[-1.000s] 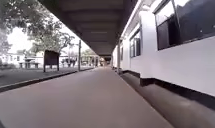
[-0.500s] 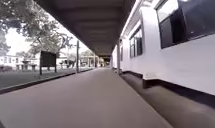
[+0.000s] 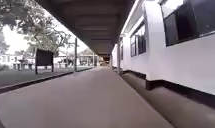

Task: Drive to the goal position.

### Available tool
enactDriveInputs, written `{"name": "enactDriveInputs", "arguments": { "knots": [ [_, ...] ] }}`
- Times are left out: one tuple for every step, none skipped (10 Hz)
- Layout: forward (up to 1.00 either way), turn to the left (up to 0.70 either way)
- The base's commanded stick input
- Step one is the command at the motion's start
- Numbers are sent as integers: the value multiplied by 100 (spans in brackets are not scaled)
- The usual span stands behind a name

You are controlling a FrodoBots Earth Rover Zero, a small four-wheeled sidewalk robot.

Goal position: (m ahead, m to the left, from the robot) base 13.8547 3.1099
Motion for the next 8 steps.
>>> {"name": "enactDriveInputs", "arguments": {
  "knots": [
    [70, 0],
    [70, 0],
    [70, 0],
    [70, 0],
    [70, 0],
    [70, 0],
    [70, 0],
    [70, 0]
  ]
}}
